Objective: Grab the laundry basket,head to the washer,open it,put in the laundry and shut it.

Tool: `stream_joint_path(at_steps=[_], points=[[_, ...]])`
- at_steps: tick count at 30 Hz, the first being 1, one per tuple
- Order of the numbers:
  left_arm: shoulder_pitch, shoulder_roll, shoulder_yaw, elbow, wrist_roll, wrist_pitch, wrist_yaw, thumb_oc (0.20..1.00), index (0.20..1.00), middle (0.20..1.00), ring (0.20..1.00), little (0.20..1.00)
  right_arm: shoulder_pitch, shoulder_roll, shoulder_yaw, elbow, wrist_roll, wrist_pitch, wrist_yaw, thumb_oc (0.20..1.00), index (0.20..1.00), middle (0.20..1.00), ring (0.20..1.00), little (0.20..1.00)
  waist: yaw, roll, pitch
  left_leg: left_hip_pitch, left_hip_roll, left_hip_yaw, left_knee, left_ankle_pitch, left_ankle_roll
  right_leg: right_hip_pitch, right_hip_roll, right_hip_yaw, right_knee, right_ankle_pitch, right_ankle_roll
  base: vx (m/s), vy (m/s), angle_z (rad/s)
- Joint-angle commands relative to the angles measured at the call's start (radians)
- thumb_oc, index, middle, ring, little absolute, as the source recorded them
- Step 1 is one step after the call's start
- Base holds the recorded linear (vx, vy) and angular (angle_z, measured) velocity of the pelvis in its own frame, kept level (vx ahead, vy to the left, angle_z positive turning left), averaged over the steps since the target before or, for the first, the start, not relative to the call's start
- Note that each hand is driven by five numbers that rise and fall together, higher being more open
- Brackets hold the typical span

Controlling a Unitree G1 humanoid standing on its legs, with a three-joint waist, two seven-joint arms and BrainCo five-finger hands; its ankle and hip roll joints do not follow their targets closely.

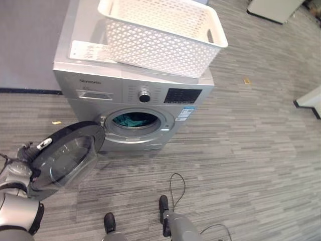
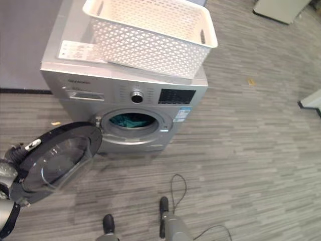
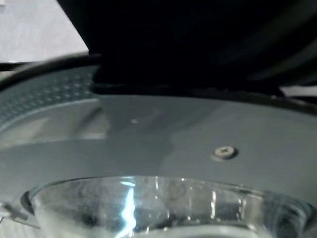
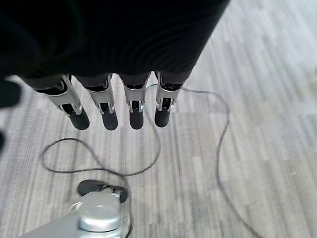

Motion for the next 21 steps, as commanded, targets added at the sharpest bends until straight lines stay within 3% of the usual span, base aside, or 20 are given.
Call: stream_joint_path(at_steps=[1,7,9,10,14,15,16,18,19,20,21], points=[[0.027,0.000,0.007,-0.039,-0.025,0.020,-0.078,1.000,1.000,1.000,1.000,1.000,-0.020,-0.033,-0.007,-0.014,-0.012,0.018,0.019,1.000,1.000,1.000,1.000,1.000,0.009,-0.014,0.025,-0.046,-0.017,-0.061,0.003,-0.004,-0.009,0.043,-0.043,0.038,0.049,-0.019,0.034,0.01,0.021,0.14],[0.383,0.027,0.038,-0.473,-0.259,0.000,-0.161,1.000,1.000,1.000,1.000,1.000,0.024,-0.108,-0.080,-0.142,-0.015,0.022,0.050,1.000,1.000,1.000,1.000,1.000,0.037,0.040,0.051,-0.043,-0.032,-0.100,0.003,0.013,-0.008,0.064,-0.065,-0.021,0.058,-0.086,0.027,-0.01,-0.012,0.26],[0.550,0.042,0.026,-0.685,-0.407,-0.009,-0.194,1.000,1.000,1.000,1.000,1.000,0.040,-0.146,-0.108,-0.183,-0.022,0.016,0.055,1.000,1.000,1.000,1.000,1.000,0.044,0.062,0.049,-0.043,-0.035,-0.102,0.004,0.019,-0.015,0.079,-0.073,-0.042,0.037,-0.105,0.021,-0.01,-0.055,0.10],[0.631,0.044,-0.007,-0.817,-0.519,-0.008,-0.221,1.000,1.000,1.000,1.000,1.000,0.043,-0.171,-0.110,-0.191,-0.023,0.008,0.050,1.000,1.000,1.000,1.000,1.000,0.043,0.078,0.044,-0.040,-0.032,-0.101,0.005,0.023,-0.021,0.090,-0.073,-0.057,0.016,-0.119,0.017,-0.01,-0.077,0.17],[0.649,-0.019,-0.131,-0.967,-0.678,0.012,-0.242,1.000,1.000,1.000,1.000,1.000,0.018,-0.192,-0.091,-0.162,-0.026,-0.008,0.029,1.000,1.000,1.000,1.000,1.000,0.037,0.108,0.029,-0.034,-0.021,-0.091,0.005,0.031,-0.035,0.108,-0.065,-0.067,-0.018,-0.149,0.005,-0.01,-0.086,0.11],[0.615,-0.084,-0.214,-1.017,-0.723,0.026,-0.252,1.000,1.000,1.000,1.000,1.000,0.003,-0.183,-0.082,-0.100,-0.033,-0.009,0.012,1.000,1.000,1.000,1.000,1.000,0.026,0.121,0.012,-0.024,-0.014,-0.088,0.004,0.034,-0.043,0.122,-0.061,-0.064,-0.033,-0.161,-0.002,0.03,-0.092,-0.09],[0.612,-0.086,-0.216,-1.016,-0.724,0.025,-0.251,1.000,1.000,1.000,1.000,1.000,0.003,-0.183,-0.083,-0.099,-0.033,-0.011,0.012,1.000,1.000,1.000,1.000,1.000,0.027,0.123,0.014,-0.022,-0.013,-0.088,0.004,0.034,-0.044,0.123,-0.060,-0.065,-0.034,-0.161,-0.002,0.04,-0.099,-0.06],[0.540,-0.218,-0.268,-0.993,-0.723,0.035,-0.231,1.000,1.000,1.000,1.000,1.000,-0.022,-0.152,-0.074,-0.022,-0.046,-0.008,-0.009,1.000,1.000,1.000,1.000,1.000,0.016,0.132,-0.005,-0.010,-0.004,-0.080,0.003,0.034,-0.050,0.139,-0.052,-0.056,-0.049,-0.166,-0.010,0.02,-0.092,-0.11],[0.465,-0.316,-0.320,-0.972,-0.707,0.033,-0.213,1.000,1.000,1.000,1.000,1.000,-0.038,-0.128,-0.062,0.019,-0.065,-0.001,-0.029,1.000,1.000,1.000,1.000,1.000,0.007,0.135,-0.012,-0.004,0.003,-0.073,0.003,0.036,-0.055,0.146,-0.046,-0.052,-0.055,-0.171,-0.016,0.03,-0.156,-0.13],[0.281,-0.525,-0.404,-0.881,-0.644,0.024,-0.170,1.000,1.000,1.000,1.000,1.000,-0.102,-0.070,-0.054,0.162,-0.094,0.026,-0.068,1.000,1.000,1.000,1.000,1.000,-0.016,0.147,-0.033,0.000,0.009,-0.073,0.003,0.038,-0.058,0.158,-0.040,-0.046,-0.064,-0.183,-0.024,0.01,-0.180,-0.12],[0.180,-0.621,-0.440,-0.822,-0.619,0.003,-0.136,1.000,1.000,1.000,1.000,1.000,-0.131,-0.045,-0.031,0.192,-0.119,0.036,-0.081,1.000,1.000,1.000,1.000,1.000,-0.034,0.155,-0.038,0.004,0.013,-0.070,0.003,0.038,-0.059,0.167,-0.037,-0.042,-0.069,-0.186,-0.028,0.01,-0.157,-0.06]])
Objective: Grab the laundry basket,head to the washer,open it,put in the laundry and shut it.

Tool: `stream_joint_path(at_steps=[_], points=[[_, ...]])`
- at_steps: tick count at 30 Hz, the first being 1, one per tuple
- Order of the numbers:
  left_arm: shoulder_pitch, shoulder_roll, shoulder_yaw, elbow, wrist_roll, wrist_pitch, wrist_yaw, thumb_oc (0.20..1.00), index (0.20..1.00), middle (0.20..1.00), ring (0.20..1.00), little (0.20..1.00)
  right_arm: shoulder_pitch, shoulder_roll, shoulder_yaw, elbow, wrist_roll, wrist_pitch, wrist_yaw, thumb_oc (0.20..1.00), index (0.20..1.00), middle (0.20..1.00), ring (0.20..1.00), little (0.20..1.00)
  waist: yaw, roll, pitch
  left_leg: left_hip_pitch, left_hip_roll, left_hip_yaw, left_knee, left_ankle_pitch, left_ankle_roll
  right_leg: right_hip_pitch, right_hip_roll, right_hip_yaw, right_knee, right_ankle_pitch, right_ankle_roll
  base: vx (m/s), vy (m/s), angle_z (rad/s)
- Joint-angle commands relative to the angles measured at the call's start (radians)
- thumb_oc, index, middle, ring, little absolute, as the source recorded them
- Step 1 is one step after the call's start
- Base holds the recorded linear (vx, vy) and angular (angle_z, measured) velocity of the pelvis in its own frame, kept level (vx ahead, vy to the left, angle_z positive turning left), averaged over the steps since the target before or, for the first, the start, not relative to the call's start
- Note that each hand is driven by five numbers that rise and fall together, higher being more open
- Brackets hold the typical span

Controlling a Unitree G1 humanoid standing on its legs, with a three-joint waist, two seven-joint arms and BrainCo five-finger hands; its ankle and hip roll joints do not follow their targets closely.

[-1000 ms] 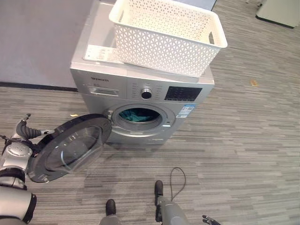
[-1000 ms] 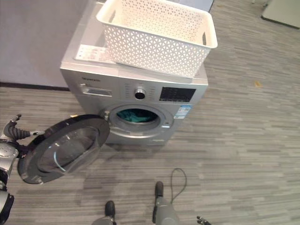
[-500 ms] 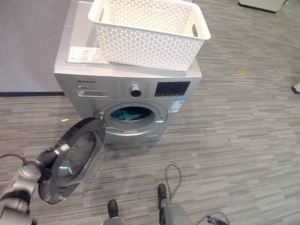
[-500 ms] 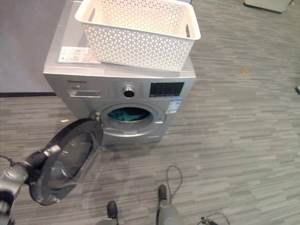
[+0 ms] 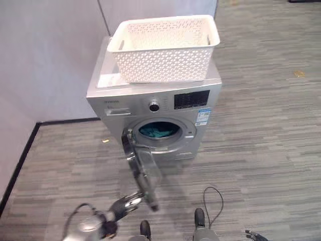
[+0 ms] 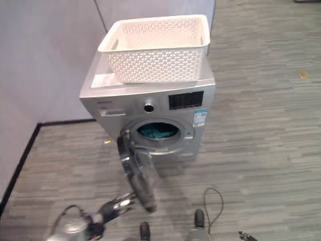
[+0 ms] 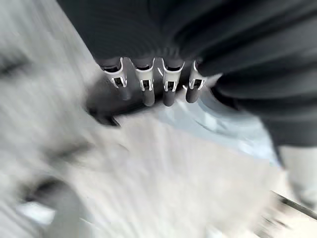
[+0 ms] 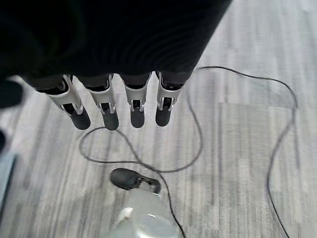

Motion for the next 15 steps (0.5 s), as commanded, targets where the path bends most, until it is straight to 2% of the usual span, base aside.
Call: stream_joint_path(at_steps=[1,3,6,10,11,13,15], points=[[-0.434,-0.253,-0.083,0.206,0.070,-0.101,0.131,1.000,1.000,1.000,1.000,1.000,-0.124,0.092,0.078,0.137,-0.090,0.032,-0.088,1.000,1.000,1.000,1.000,1.000,-0.086,-0.054,-0.004,-0.025,0.012,-0.015,0.006,-0.001,-0.018,0.062,-0.028,0.013,0.030,-0.058,0.022,0.00,-0.103,0.06],[-0.590,-0.401,-0.140,0.294,0.151,-0.124,0.169,1.000,1.000,1.000,1.000,1.000,-0.160,0.090,0.099,0.122,-0.089,0.029,-0.114,1.000,1.000,1.000,1.000,1.000,-0.125,-0.045,-0.012,-0.021,0.018,-0.003,0.006,-0.002,-0.022,0.063,-0.024,0.027,0.021,-0.059,0.019,0.00,-0.073,-0.11],[-0.676,-0.453,-0.181,0.262,0.198,-0.153,0.195,1.000,1.000,1.000,1.000,1.000,-0.187,0.075,0.079,0.077,-0.018,0.016,-0.137,1.000,1.000,1.000,1.000,1.000,-0.163,-0.026,-0.022,-0.012,0.024,0.023,0.006,-0.003,-0.025,0.057,-0.018,0.053,0.012,-0.056,0.018,0.01,-0.050,-0.49],[-0.662,-0.420,-0.153,0.240,0.192,-0.160,0.202,1.000,1.000,1.000,1.000,1.000,-0.186,0.069,0.039,0.083,0.032,0.013,-0.149,1.000,1.000,1.000,1.000,1.000,-0.168,-0.015,-0.019,0.004,0.032,0.041,0.006,-0.004,-0.027,0.059,-0.010,0.075,0.009,-0.057,0.014,0.01,-0.062,-0.32],[-0.571,-0.351,-0.117,0.305,0.252,-0.158,0.197,1.000,1.000,1.000,1.000,1.000,-0.155,0.077,0.035,0.119,-0.012,0.014,-0.149,1.000,1.000,1.000,1.000,1.000,-0.148,-0.009,-0.024,0.013,0.039,0.043,0.006,0.000,-0.030,0.071,-0.004,0.067,0.006,-0.064,0.008,0.00,-0.085,-0.10],[-0.530,-0.330,-0.099,0.337,0.260,-0.152,0.191,1.000,1.000,1.000,1.000,1.000,-0.146,0.083,0.030,0.129,-0.017,0.016,-0.147,1.000,1.000,1.000,1.000,1.000,-0.142,-0.008,-0.026,0.015,0.041,0.040,0.006,0.001,-0.031,0.075,-0.002,0.063,0.006,-0.067,0.007,-0.01,-0.070,-0.12],[-0.410,-0.269,-0.028,0.422,0.293,-0.130,0.184,1.000,1.000,1.000,1.000,1.000,-0.131,0.097,0.011,0.170,-0.023,0.023,-0.136,1.000,1.000,1.000,1.000,1.000,-0.122,-0.005,-0.022,0.022,0.044,0.035,0.006,0.005,-0.033,0.089,0.002,0.054,0.006,-0.073,0.002,-0.03,-0.051,0.12]])
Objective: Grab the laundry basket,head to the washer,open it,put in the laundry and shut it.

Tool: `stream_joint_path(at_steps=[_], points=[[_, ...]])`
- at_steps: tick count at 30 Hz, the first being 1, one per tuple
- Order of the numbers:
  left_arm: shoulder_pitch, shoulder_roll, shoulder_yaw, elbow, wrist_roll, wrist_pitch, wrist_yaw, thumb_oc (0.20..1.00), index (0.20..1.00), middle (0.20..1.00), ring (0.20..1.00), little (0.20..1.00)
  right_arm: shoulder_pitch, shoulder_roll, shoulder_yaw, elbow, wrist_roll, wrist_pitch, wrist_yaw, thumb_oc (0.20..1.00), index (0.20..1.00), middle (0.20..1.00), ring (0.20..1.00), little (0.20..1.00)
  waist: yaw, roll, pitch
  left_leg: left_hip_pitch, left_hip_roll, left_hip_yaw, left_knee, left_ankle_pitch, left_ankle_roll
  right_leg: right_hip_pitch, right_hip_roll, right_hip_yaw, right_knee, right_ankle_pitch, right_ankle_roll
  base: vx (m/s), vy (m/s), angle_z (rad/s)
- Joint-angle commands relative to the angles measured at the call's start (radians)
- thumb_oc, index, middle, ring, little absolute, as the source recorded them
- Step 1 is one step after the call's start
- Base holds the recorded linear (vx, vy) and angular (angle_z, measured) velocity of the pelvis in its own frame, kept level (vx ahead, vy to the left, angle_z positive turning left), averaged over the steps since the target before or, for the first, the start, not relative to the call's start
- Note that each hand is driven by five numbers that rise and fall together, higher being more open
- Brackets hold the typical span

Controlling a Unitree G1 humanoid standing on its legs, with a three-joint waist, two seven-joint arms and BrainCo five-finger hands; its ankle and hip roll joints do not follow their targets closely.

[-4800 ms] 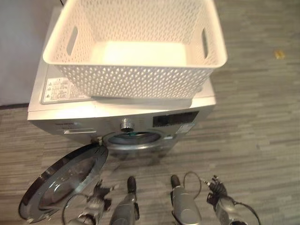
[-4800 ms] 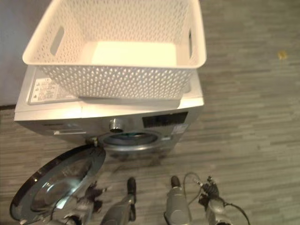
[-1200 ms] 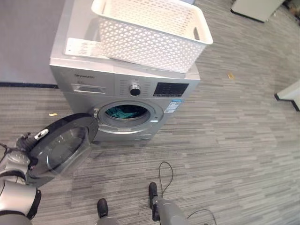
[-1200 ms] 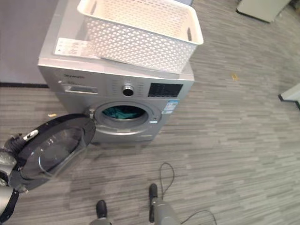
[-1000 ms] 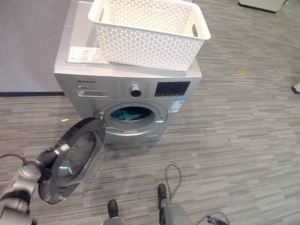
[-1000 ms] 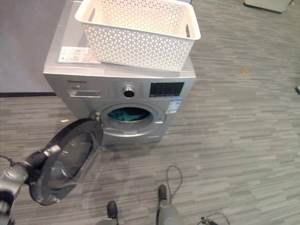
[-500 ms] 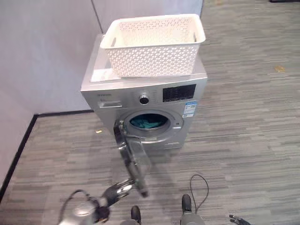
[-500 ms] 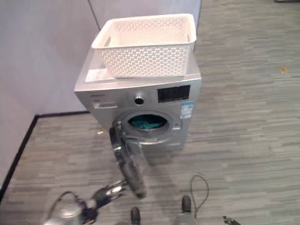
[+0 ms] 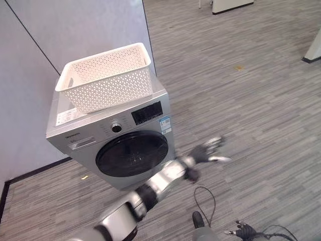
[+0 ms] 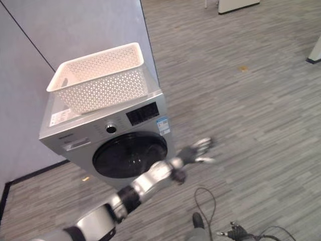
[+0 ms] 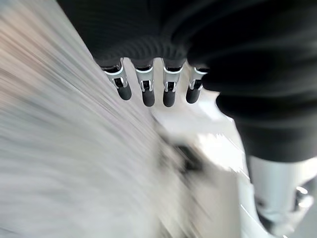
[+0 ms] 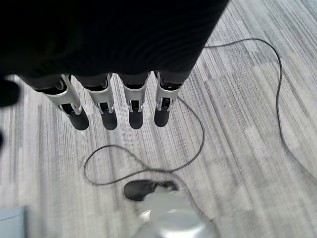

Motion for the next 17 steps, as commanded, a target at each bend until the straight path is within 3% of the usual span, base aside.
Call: stream_joint_path(at_steps=[1,6,9,10,17], points=[[0.096,0.113,0.126,0.059,0.086,-0.016,-0.019,1.000,1.000,1.000,1.000,1.000,-0.008,0.034,-0.034,0.112,-0.018,-0.007,0.008,1.000,1.000,1.000,1.000,1.000,0.040,-0.083,0.061,-0.015,0.010,-0.031,0.005,0.028,-0.036,0.106,-0.049,-0.025,0.000,-0.090,0.030,-0.04,-0.039,0.09],[0.348,0.236,0.319,0.200,0.225,-0.003,-0.047,1.000,1.000,1.000,1.000,1.000,0.020,0.038,-0.082,0.169,-0.058,-0.001,0.039,1.000,1.000,1.000,1.000,1.000,0.092,-0.074,0.059,-0.004,0.015,-0.053,0.005,0.037,-0.041,0.136,-0.044,-0.055,0.000,-0.101,0.021,-0.03,-0.014,0.12],[0.391,0.243,0.399,0.372,0.361,-0.002,-0.032,1.000,1.000,1.000,1.000,1.000,0.023,0.029,-0.095,0.171,-0.072,-0.005,0.048,1.000,1.000,1.000,1.000,1.000,0.109,-0.072,0.048,0.005,0.016,-0.058,0.005,0.036,-0.041,0.150,-0.045,-0.065,0.000,-0.105,0.020,-0.01,0.013,0.26],[0.400,0.237,0.469,0.504,0.432,0.015,0.004,1.000,1.000,1.000,1.000,1.000,0.015,0.030,-0.102,0.171,-0.072,-0.004,0.048,1.000,1.000,1.000,1.000,1.000,0.119,-0.077,0.038,0.010,0.017,-0.064,0.005,0.033,-0.041,0.160,-0.045,-0.072,0.000,-0.108,0.018,0.00,0.009,0.09],[0.434,0.213,0.594,0.637,0.419,0.026,0.044,1.000,1.000,1.000,1.000,1.000,-0.024,0.058,-0.093,0.133,-0.037,-0.008,0.036,1.000,1.000,1.000,1.000,1.000,0.141,-0.093,0.005,0.022,0.014,-0.077,0.005,0.025,-0.040,0.179,-0.048,-0.083,0.000,-0.114,0.017,0.00,0.005,0.11]])
